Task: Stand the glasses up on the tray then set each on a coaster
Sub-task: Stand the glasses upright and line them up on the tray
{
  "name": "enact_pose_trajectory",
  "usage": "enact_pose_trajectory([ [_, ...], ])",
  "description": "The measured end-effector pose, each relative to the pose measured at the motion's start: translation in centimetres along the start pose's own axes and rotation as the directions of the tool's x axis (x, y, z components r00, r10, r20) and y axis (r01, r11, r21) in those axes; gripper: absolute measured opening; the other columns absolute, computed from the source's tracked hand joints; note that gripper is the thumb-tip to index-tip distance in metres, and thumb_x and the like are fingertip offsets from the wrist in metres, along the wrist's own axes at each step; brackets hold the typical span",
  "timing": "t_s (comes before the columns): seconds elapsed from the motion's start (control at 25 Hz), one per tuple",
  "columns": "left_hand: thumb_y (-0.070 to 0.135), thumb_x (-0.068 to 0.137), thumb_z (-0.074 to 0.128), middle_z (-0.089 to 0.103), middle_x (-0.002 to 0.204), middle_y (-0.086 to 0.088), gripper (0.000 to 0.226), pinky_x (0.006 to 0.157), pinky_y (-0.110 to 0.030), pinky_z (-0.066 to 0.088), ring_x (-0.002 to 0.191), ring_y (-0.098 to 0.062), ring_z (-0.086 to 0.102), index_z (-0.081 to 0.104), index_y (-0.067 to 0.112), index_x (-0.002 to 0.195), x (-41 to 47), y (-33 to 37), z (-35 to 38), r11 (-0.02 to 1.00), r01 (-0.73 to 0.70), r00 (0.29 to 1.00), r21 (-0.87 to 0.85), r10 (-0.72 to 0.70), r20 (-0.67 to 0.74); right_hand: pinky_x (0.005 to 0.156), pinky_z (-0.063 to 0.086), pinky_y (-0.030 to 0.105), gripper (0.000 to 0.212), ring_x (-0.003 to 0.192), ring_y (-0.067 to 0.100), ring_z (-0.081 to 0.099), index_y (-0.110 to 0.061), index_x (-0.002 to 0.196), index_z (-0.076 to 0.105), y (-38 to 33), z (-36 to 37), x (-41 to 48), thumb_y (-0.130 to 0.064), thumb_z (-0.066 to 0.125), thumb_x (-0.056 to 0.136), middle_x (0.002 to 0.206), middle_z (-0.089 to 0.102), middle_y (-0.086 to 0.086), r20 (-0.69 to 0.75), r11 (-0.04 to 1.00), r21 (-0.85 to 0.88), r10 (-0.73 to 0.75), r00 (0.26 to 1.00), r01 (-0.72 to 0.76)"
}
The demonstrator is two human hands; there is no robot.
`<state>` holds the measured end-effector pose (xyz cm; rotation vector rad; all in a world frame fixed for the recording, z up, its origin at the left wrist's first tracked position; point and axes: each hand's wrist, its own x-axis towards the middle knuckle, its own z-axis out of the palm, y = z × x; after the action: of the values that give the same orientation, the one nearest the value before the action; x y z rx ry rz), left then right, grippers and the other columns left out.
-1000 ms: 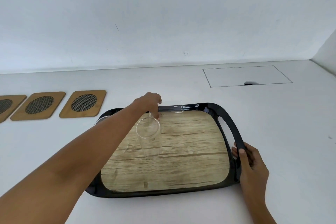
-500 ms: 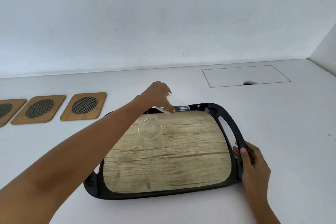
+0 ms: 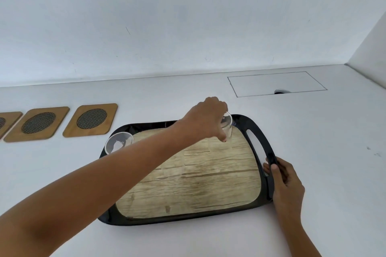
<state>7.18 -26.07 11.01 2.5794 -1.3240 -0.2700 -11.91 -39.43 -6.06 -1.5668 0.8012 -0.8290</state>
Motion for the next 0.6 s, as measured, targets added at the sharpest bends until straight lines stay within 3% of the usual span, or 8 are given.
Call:
enact_pose_trajectory([
  [0.2, 0.031, 0.067, 0.084, 0.048, 0.125, -0.006, 0.076, 0.085, -0.041, 0.053, 0.104, -0.026, 0.059, 0.049, 0.009, 0.131, -0.8, 1.0, 1.9, 0.996, -0.039, 0.998, 0.079, 0.034, 0.060, 0.078, 0.046, 0.005, 0.017, 0.093, 0.003, 0.070, -0.024, 0.109, 0.066, 0.2, 0.0, 0.1, -0.019, 0.055, 0.097, 0.094, 0.076, -0.012, 0.002, 1.000, 0.007, -0.002, 1.000, 0.002],
  [0.6, 0.029, 0.071, 0.081, 0.045, 0.126, -0.006, 0.076, 0.078, -0.037, 0.051, 0.105, -0.027, 0.057, 0.044, 0.010, 0.135, -1.1, 1.1, 2.9, 0.994, -0.017, 0.999, 0.107, 0.013, 0.038, 0.083, 0.049, 0.010, 0.018, 0.094, 0.005, 0.070, -0.023, 0.110, 0.065, 0.4, 0.0, 0.3, -0.019, 0.054, 0.097, 0.095, 0.074, -0.019, 0.010, 1.000, 0.007, -0.002, 1.000, 0.002],
])
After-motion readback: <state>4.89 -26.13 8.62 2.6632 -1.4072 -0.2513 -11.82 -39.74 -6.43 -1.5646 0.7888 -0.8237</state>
